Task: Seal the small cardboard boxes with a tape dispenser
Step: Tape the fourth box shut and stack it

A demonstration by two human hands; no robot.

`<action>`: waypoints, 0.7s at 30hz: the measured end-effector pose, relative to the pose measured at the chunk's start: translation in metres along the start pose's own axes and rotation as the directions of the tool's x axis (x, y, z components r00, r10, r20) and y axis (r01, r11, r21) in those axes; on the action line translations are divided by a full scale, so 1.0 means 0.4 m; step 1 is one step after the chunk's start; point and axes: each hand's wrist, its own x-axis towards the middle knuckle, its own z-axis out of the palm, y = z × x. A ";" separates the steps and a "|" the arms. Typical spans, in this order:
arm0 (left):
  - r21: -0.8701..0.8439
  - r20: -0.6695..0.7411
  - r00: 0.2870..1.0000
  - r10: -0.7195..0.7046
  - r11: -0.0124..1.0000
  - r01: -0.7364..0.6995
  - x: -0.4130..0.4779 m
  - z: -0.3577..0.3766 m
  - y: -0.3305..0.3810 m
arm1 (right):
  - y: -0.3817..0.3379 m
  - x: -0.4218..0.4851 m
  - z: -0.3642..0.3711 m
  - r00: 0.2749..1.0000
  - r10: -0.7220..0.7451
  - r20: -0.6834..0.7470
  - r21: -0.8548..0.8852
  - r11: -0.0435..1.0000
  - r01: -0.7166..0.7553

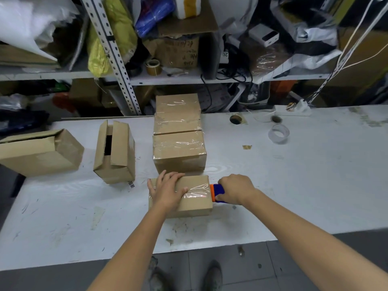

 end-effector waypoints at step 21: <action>-0.052 0.068 0.998 -0.006 0.999 0.009 0.008 -0.051 0.001 | -0.048 -0.095 -0.128 0.997 -0.064 0.051 0.371 0.928 0.041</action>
